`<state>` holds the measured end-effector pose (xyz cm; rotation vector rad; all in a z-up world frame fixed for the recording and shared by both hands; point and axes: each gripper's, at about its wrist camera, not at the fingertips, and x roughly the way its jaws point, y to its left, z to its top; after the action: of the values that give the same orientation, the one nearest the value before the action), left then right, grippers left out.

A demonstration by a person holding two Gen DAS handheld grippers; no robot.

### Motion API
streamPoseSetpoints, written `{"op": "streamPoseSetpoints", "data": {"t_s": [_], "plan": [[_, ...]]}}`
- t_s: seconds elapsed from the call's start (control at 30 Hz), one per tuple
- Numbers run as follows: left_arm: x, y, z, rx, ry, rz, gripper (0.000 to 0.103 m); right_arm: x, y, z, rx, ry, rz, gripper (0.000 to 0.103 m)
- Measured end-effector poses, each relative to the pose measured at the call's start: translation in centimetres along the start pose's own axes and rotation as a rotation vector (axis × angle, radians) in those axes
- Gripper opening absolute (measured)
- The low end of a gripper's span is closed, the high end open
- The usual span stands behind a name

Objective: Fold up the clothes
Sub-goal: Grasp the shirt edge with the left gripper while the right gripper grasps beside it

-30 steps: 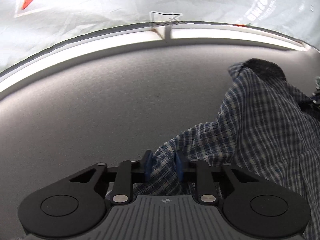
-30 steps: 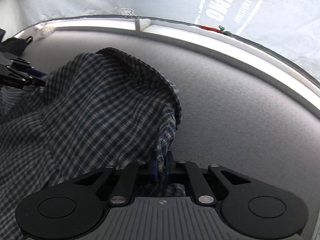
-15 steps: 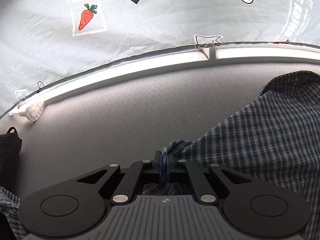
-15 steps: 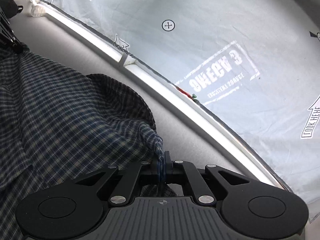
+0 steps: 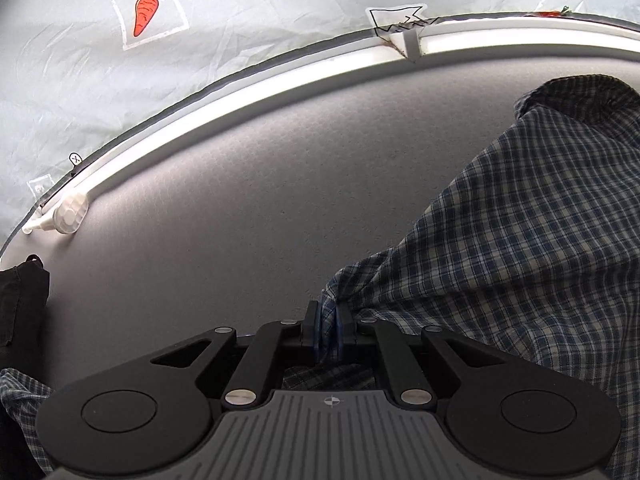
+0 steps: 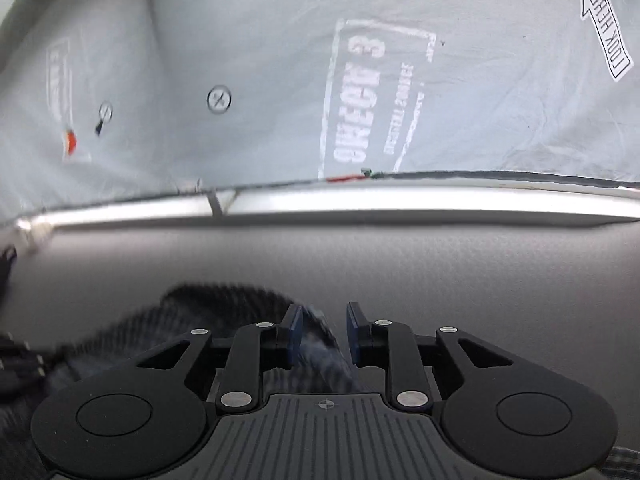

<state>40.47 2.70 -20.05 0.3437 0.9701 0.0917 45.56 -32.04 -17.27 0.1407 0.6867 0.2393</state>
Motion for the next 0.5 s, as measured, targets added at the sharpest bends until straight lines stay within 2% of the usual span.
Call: {"op": "streamPoseSetpoints", "data": {"t_s": [0.1, 0.17, 0.23, 0.4, 0.5], "plan": [[-0.3, 0.0, -0.3, 0.002, -0.001, 0.006, 0.009, 2.5, 1.8, 1.4, -0.031, -0.034, -0.024, 0.032], [-0.4, -0.1, -0.4, 0.006, -0.001, 0.01, 0.009, 4.4, 3.1, 1.2, -0.075, -0.014, -0.033, 0.032], [-0.5, -0.1, -0.4, 0.005, 0.003, 0.011, 0.009, 6.0, 4.9, 0.0, -0.129, 0.044, -0.062, 0.032], [-0.6, 0.5, -0.2, -0.023, 0.02, -0.013, 0.009, 4.4, 6.5, -4.2, -0.149, 0.094, -0.068, 0.032], [-0.6, 1.3, 0.7, -0.072, 0.046, -0.048, 0.01, 4.6, 6.2, -5.3, -0.123, 0.13, -0.053, 0.031]]}}
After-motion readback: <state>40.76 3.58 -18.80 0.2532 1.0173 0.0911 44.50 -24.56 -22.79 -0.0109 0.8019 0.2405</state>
